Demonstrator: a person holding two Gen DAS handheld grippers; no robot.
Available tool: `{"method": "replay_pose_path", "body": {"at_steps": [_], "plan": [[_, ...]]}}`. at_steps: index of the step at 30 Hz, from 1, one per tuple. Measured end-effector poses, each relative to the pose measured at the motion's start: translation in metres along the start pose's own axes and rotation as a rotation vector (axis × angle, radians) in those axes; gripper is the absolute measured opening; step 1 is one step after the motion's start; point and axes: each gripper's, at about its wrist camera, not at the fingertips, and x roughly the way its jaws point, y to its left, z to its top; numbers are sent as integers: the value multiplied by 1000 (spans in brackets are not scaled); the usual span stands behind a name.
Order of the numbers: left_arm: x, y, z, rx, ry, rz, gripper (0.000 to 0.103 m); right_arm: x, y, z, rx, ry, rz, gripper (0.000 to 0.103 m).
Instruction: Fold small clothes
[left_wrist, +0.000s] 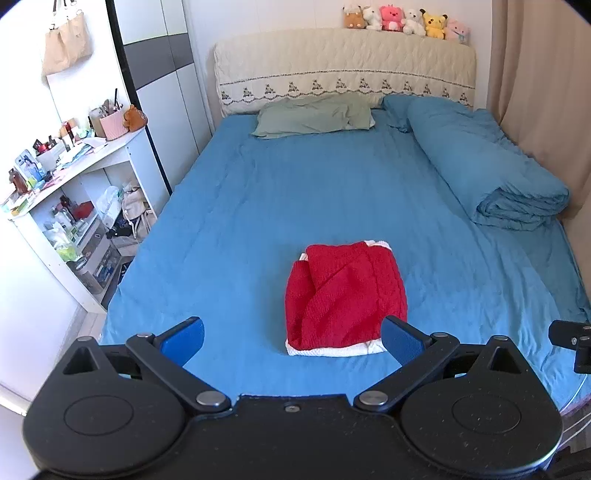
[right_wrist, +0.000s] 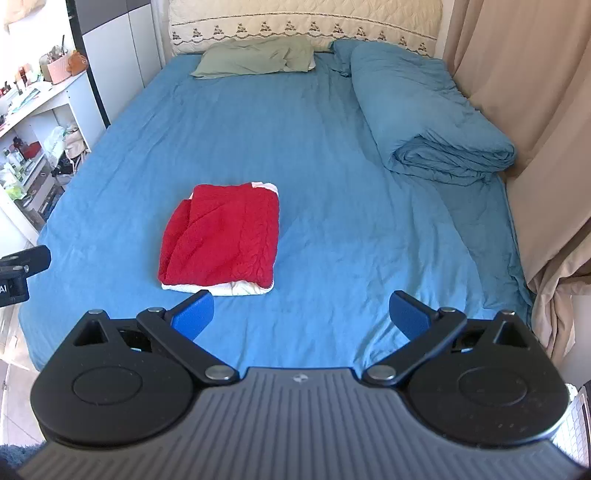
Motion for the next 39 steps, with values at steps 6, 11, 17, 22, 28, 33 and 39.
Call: {"method": "replay_pose_path", "body": {"at_steps": [6,11,17,22,28,33,39], "plan": [[-3,-1,-1,2,-5,1,103,-1,0,-1,2,2,-5,103],[-6,1,-1,9,-11,0,103,-2,-2,-2,10,3,-10,103],[-8,2,-2,11,-13,-4,103,-4,-3,-6,23,7,-16,103],[-11,2,-3,17,-14,-7,103,-6,-4,-8,24,7,-17,103],[-15,2,-4,23,-24,-6,103,-9,-4,-11,27,0,-19,103],[-17,2,-5,31,-29,-7,103,-10,-5,-10,28,-1,-18,103],[-18,4,-5,33,-33,-6,103,-13,-2,-11,29,-4,-22,103]]}}
